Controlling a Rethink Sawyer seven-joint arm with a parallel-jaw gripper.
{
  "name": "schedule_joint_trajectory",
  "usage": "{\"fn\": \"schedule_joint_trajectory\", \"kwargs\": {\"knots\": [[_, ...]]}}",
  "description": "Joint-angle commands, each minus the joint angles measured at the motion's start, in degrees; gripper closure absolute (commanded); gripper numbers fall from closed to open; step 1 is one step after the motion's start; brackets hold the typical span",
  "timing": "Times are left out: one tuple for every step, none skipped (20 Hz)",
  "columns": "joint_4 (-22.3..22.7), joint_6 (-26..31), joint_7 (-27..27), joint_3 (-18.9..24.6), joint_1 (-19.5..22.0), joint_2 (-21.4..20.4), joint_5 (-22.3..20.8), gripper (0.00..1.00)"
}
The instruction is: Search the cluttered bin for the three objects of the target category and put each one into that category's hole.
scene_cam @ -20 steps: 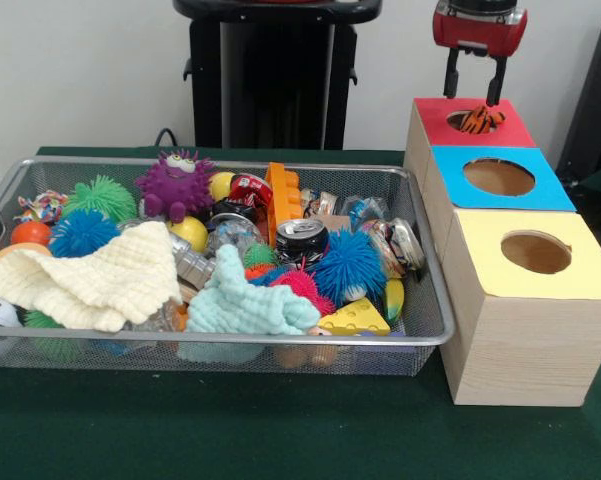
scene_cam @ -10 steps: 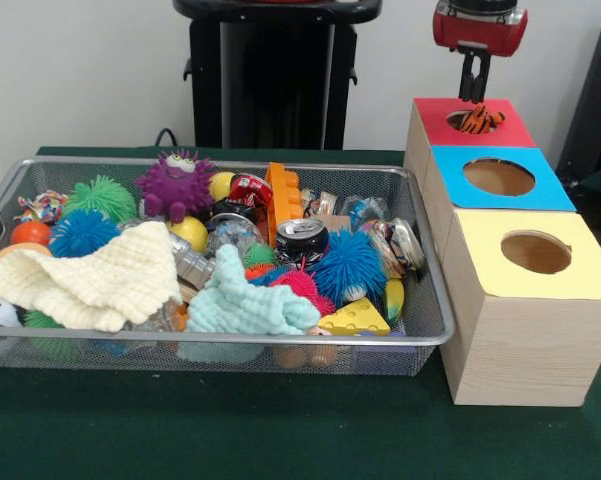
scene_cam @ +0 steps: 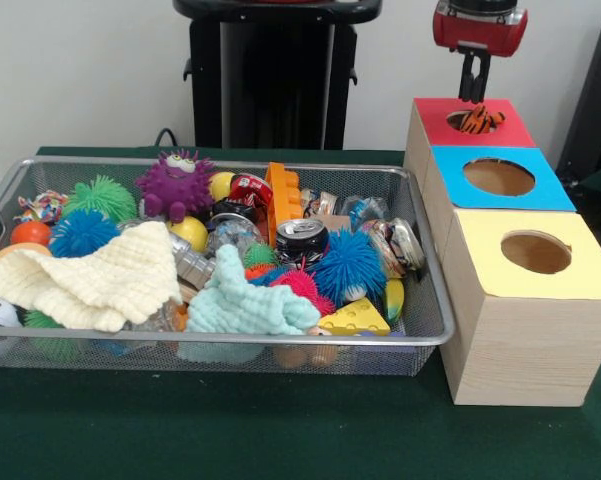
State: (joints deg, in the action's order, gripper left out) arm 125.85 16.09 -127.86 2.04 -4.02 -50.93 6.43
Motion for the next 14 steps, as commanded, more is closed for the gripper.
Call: {"fn": "schedule_joint_trajectory", "kwargs": {"knots": [[-4.01,-4.82,-5.18,2.40,1.59,3.01,-0.93,1.00],[-4.04,-5.15,-5.18,2.48,1.65,3.22,-0.96,1.00],[-4.07,-5.47,-5.19,2.55,1.72,3.43,-1.00,1.00],[-4.12,-6.39,-5.26,2.81,1.94,4.03,-1.06,1.00],[-4.20,-6.69,-5.34,2.75,1.87,4.27,-1.05,1.00],[-4.26,-7.28,-5.52,2.63,1.70,4.61,-1.07,1.00],[-4.33,-7.88,-5.70,2.51,1.53,4.95,-1.09,1.00],[-4.03,-9.20,-6.12,2.54,1.35,5.47,-1.10,1.00],[-3.95,-10.02,-6.35,2.50,1.22,5.92,-1.07,1.00],[-3.61,-11.93,-6.88,2.65,1.16,6.80,-1.10,1.00],[-3.43,-12.95,-7.10,2.84,1.24,7.42,-1.06,1.00],[-3.43,-15.13,-7.53,3.12,1.40,8.91,-1.15,1.00],[-3.43,-16.29,-7.65,3.34,1.55,9.73,-1.18,1.00],[-3.49,-18.61,-7.95,3.90,1.98,11.37,-1.40,1.00]]}}
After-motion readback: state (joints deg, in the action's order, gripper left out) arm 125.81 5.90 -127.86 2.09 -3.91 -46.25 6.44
